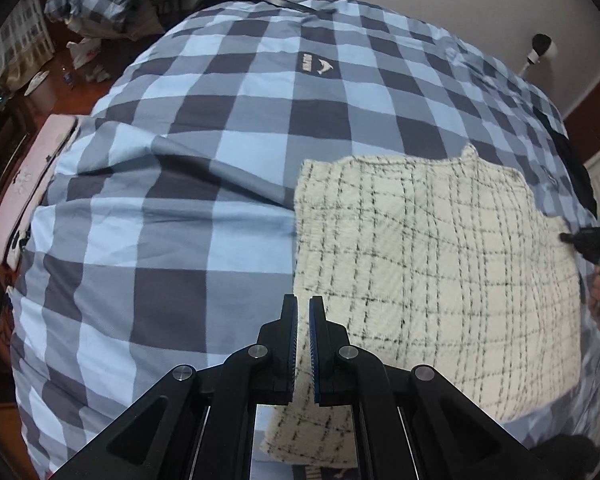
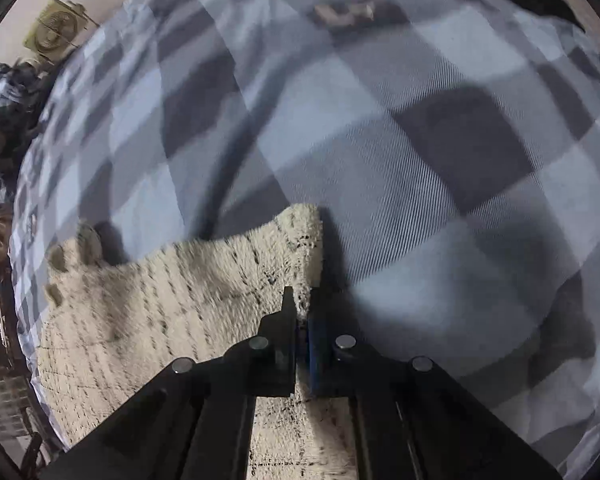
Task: Fold small clothes
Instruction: 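Grasp the folded jacket's edge with the right gripper and fold it over again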
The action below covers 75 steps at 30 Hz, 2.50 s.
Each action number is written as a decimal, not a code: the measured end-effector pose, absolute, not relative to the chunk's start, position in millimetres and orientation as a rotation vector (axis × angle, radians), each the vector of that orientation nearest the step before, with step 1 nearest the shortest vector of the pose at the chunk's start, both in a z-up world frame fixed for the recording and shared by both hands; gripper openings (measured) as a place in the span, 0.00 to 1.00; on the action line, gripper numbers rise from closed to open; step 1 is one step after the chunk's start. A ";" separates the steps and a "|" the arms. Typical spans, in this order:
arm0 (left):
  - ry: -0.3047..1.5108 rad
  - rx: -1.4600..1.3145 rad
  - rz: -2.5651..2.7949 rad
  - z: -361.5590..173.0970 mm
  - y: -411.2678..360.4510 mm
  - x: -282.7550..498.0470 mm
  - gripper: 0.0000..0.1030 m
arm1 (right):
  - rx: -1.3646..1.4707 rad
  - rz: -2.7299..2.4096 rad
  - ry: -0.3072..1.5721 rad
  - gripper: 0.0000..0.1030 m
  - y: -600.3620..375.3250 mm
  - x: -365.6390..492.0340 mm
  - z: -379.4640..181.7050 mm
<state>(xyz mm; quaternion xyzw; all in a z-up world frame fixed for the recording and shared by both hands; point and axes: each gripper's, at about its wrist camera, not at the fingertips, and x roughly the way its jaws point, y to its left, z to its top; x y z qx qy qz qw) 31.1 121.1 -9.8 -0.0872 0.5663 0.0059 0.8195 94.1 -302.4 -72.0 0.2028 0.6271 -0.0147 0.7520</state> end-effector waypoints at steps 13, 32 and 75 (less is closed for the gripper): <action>1.198 -0.137 -0.031 -8.2 101.2 34.3 0.03 | 0.682 -0.189 1.110 0.03 -395.7 35.1 -19.1; 1.205 -0.120 0.026 -13.4 111.3 31.1 0.04 | 0.347 -0.111 1.277 0.00 -301.8 55.4 -27.7; 1.698 -0.462 -0.167 -135.9 107.9 -18.9 0.03 | -0.549 0.421 1.646 0.75 -167.9 -137.9 -84.7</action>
